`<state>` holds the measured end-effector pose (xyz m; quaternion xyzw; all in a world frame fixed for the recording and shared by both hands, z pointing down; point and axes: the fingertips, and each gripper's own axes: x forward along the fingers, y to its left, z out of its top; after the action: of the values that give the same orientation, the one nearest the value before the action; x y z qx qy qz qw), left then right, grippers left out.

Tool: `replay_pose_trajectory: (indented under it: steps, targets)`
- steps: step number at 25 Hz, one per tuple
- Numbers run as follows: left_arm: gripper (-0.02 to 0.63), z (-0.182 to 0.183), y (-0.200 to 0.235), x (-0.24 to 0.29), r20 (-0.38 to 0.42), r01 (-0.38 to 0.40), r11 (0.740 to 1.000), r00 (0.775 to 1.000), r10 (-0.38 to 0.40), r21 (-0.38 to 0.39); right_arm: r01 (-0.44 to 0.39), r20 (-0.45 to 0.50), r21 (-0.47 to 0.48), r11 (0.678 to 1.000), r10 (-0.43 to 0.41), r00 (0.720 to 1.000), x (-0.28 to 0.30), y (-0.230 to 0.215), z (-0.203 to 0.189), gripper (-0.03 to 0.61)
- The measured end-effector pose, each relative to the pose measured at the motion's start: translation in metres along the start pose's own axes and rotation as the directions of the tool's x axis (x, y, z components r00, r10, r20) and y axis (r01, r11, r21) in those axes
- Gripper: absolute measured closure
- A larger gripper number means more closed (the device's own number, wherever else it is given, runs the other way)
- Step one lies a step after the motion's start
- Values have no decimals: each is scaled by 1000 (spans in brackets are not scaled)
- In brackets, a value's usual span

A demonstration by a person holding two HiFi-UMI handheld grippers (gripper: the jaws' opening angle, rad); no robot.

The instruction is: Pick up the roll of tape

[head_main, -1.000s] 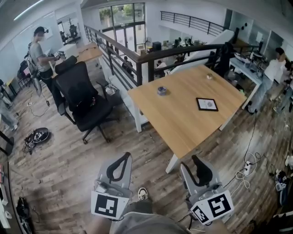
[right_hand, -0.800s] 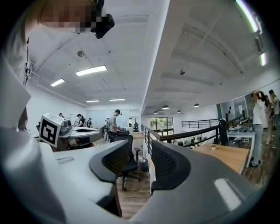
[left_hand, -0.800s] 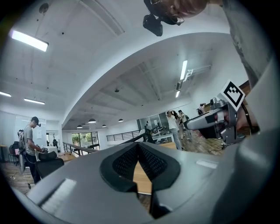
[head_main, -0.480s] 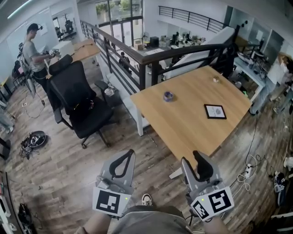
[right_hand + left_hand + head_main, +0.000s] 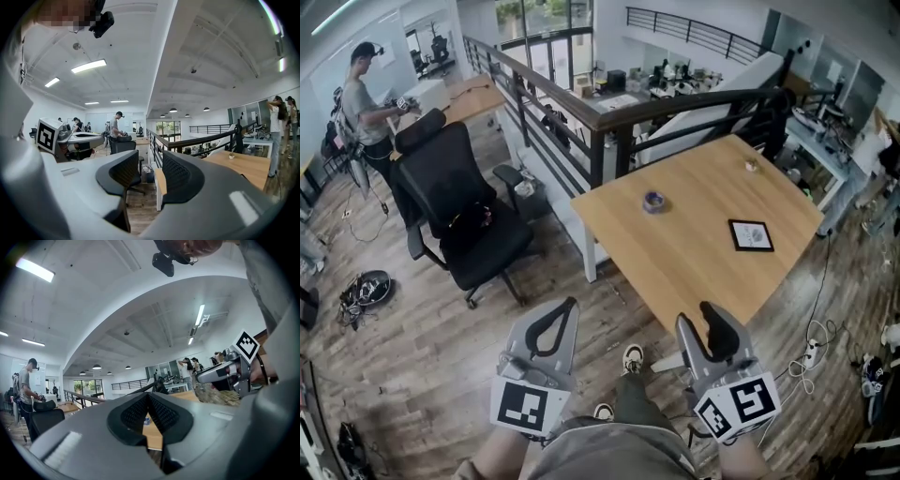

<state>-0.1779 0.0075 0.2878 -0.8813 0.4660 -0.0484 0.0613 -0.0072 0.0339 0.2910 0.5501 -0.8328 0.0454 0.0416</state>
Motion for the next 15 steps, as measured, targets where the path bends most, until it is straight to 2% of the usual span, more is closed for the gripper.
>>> replay_pose_trajectory:
  steps: [8,15]
  targets:
    - [612,-15,15,53,3,8,1000,1000,-8,6,22,-24,5,1000,-22,999,45,-41,-12,434]
    - [612,-30,42,123,-47,8,1000,999,-8,6,43,-58,48,998,-40,998,112,-97,-25,434]
